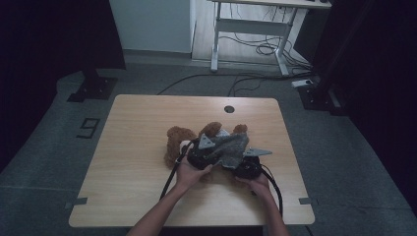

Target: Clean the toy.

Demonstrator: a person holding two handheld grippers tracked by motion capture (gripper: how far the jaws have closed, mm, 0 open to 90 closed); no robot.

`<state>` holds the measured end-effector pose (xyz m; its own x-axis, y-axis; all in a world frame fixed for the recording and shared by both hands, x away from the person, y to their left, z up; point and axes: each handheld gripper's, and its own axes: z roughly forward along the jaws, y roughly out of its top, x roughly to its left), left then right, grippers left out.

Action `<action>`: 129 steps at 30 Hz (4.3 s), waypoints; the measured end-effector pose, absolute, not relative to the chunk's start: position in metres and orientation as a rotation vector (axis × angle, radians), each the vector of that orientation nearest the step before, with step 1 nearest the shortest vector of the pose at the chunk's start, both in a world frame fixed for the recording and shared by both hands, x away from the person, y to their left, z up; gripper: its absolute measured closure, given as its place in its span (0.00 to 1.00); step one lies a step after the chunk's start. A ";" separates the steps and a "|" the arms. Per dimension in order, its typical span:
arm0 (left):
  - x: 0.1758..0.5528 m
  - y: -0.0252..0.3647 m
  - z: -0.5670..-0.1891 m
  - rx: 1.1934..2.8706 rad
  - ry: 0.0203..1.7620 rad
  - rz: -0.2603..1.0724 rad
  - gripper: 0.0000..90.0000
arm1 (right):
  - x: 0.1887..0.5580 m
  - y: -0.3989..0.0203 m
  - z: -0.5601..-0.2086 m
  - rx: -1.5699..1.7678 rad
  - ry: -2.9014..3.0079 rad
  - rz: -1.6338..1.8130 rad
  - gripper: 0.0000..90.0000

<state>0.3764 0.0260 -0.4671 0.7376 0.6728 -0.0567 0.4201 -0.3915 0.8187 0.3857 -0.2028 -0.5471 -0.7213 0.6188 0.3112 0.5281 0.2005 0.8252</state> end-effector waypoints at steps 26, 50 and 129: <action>0.384 0.167 -0.477 1.858 1.108 0.482 0.89 | 0.386 -0.202 -0.548 1.130 2.373 1.573 0.69; 0.390 0.203 -0.501 1.874 1.256 0.413 0.89 | 0.387 -0.204 -0.549 1.141 2.371 1.583 0.69; 0.410 0.052 -0.439 2.066 0.913 0.421 0.88 | 0.387 -0.203 -0.551 1.159 2.372 1.577 0.70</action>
